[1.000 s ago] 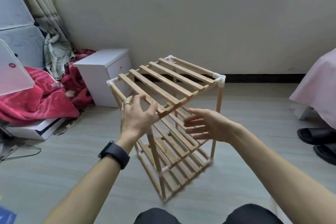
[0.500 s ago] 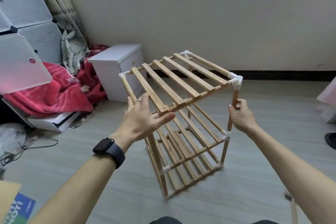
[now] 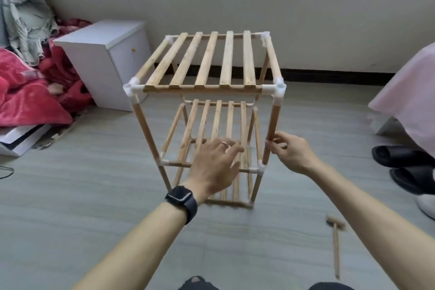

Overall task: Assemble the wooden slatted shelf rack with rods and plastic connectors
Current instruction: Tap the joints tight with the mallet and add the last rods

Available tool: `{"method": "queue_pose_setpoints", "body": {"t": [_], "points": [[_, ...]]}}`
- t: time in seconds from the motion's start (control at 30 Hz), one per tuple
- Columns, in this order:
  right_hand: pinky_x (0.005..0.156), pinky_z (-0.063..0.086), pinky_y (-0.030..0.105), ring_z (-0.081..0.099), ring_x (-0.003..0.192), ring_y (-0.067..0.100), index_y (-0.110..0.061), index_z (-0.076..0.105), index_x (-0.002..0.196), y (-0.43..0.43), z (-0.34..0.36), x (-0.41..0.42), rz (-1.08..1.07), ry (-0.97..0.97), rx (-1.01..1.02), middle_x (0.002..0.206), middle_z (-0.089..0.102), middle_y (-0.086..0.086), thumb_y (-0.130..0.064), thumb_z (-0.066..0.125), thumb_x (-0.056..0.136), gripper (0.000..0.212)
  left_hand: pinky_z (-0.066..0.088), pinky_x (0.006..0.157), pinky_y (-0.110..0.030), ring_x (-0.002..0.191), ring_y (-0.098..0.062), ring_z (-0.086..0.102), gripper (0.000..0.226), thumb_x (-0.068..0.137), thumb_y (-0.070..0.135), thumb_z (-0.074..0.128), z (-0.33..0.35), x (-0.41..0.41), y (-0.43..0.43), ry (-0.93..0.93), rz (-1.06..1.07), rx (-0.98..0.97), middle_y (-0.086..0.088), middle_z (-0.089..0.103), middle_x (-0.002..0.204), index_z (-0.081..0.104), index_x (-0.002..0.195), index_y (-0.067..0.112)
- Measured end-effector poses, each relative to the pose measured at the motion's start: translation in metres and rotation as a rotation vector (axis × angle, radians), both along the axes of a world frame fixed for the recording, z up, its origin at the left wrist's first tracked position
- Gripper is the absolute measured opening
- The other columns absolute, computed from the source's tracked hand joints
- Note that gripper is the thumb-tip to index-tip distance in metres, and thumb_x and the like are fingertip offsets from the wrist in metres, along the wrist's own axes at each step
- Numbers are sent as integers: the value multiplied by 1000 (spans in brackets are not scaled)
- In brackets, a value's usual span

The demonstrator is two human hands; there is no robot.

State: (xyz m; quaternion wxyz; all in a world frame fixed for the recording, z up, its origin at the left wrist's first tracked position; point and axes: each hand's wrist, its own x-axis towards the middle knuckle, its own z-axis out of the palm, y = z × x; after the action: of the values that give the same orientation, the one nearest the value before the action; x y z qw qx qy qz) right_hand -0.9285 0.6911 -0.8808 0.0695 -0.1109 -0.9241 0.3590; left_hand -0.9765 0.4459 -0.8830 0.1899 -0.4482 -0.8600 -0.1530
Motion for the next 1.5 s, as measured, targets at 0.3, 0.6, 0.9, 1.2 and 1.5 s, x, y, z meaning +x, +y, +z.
{"method": "queue_pose_setpoints", "body": {"t": [0.3, 0.6, 0.9, 1.2, 1.5], "points": [[65, 45, 4, 66, 72, -12, -36, 62, 92, -2, -34, -1, -1, 56, -11, 78, 71, -30, -44, 60, 100, 11, 34, 106, -47, 141, -26, 35, 38, 99, 61, 45, -105, -26, 77, -487, 193, -182, 5, 36, 157, 51, 136, 56], [76, 57, 29, 72, 82, 8, -12, 69, 98, 2, -63, -1, 31, 189, 127, 84, 76, -11, -25, 65, 100, 14, 43, 75, -46, 108, -26, 63, 31, 97, 56, 53, -128, -37, 80, -296, 148, -62, -1, 52, 142, 62, 127, 52], [83, 56, 36, 74, 90, 20, -10, 71, 104, -11, -60, 3, -25, 46, 89, 91, 78, -3, -31, 65, 99, 22, 30, 81, -38, 128, -19, 47, 39, 102, 61, 36, -125, -44, 66, -417, 51, -195, 7, 25, 157, 42, 140, 60], [48, 24, 37, 30, 43, 15, -18, 39, 47, -50, 8, -40, -206, 401, -729, 44, 33, -1, -24, 60, 87, 46, 38, 93, -48, 129, -21, 43, 40, 106, 56, 31, -131, -47, 63, -387, 34, -233, 7, 13, 158, 25, 144, 64], [44, 26, 28, 28, 40, 14, -11, 36, 48, -53, -6, -54, -253, 465, -778, 41, 31, 0, -14, 59, 79, 39, 41, 91, -46, 129, -25, 43, 41, 106, 52, 32, -115, -55, 59, -467, 1, -334, 4, 14, 163, 32, 147, 58]]}}
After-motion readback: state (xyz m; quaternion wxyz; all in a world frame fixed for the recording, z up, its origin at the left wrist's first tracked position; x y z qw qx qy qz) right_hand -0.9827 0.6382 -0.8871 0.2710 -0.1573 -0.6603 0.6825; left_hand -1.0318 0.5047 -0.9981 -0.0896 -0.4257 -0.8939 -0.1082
